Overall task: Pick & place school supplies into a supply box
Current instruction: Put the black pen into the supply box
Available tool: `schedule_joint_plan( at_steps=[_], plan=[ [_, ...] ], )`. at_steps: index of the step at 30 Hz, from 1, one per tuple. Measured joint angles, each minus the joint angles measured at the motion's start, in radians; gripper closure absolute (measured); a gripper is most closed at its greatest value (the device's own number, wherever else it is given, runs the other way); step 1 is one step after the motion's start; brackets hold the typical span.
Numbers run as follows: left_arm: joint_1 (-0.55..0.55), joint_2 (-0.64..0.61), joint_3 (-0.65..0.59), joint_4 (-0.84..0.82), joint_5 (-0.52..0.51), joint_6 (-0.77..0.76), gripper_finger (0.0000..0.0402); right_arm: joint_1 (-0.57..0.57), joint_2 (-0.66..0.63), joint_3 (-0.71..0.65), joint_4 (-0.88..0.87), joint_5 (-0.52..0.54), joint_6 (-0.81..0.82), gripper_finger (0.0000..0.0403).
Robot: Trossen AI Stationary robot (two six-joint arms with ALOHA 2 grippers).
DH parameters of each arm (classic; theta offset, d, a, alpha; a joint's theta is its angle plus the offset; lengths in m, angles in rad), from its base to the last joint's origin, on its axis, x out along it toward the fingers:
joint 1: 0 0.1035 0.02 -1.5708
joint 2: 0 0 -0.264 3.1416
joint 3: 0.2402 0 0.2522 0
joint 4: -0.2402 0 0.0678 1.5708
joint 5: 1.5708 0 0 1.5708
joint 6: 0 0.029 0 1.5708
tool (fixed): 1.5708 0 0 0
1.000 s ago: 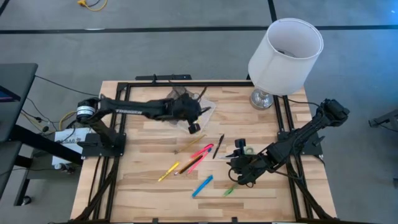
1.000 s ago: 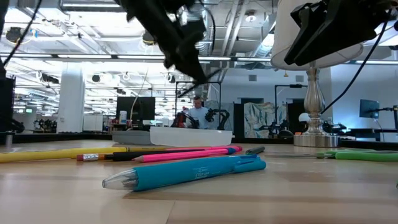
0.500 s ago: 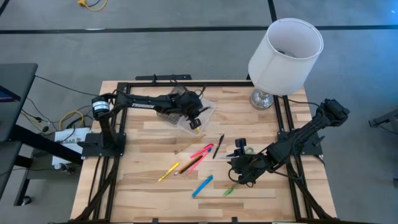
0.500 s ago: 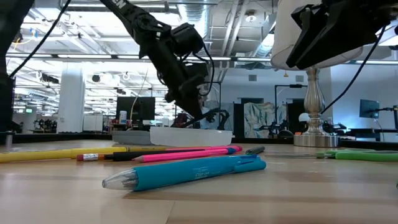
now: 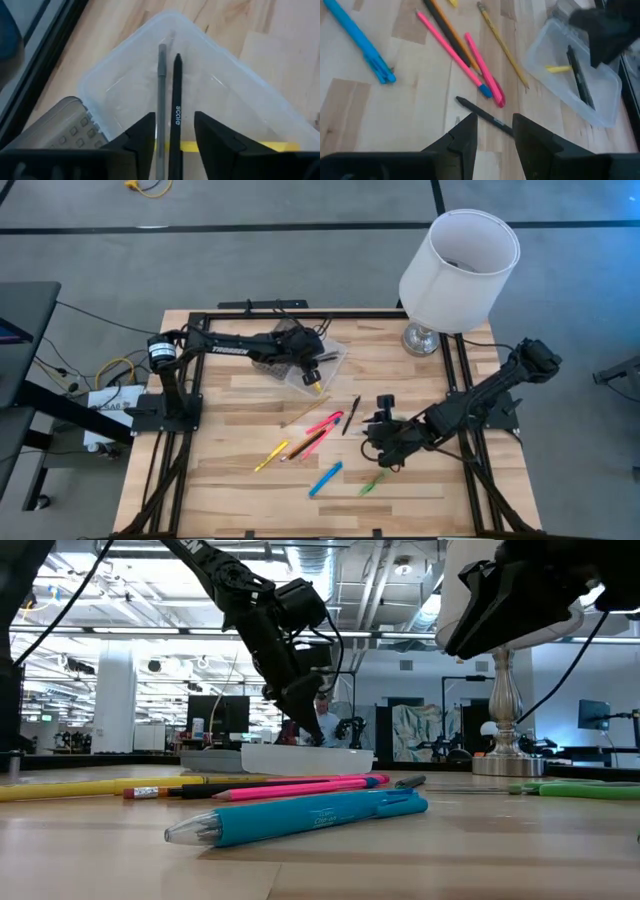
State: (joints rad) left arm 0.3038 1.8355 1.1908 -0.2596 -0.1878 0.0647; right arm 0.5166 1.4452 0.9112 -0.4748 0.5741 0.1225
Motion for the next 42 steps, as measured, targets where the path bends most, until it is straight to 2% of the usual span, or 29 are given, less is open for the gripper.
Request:
schedule_joint_plan(
  at_steps=[7, 12, 16, 22, 32, 39, 42],
  plan=[
    [-0.049, -0.009, 0.007, -0.076, 0.104, 0.020, 0.0249, -0.046, 0.000, 0.000, -0.039, -0.105, 0.041, 0.0285],
    [-0.119, -0.015, 0.038, -0.224, 0.098, 0.030, 0.0254, -0.073, 0.047, 0.000, 0.021, -0.108, -0.049, 0.0285],
    [-0.195, -0.029, 0.040, -0.322, 0.088, 0.009, 0.0258, -0.123, 0.143, -0.001, 0.065, -0.130, -0.122, 0.0285],
    [-0.337, -0.074, 0.023, -0.467, -0.007, -0.092, 0.0258, -0.179, 0.249, -0.001, 0.072, -0.199, -0.149, 0.0285],
    [-0.569, -0.144, -0.023, -0.554, -0.207, -0.316, 0.0259, -0.242, 0.268, 0.000, 0.092, -0.173, -0.307, 0.0285],
    [-0.693, -0.144, -0.032, -0.671, -0.338, -0.522, 0.0258, -0.344, 0.277, 0.000, 0.106, -0.327, -0.450, 0.0285],
    [-0.736, -0.153, -0.042, -0.704, -0.378, -0.604, 0.0258, -0.375, 0.277, 0.000, 0.109, -0.340, -0.501, 0.0285]
  ],
)
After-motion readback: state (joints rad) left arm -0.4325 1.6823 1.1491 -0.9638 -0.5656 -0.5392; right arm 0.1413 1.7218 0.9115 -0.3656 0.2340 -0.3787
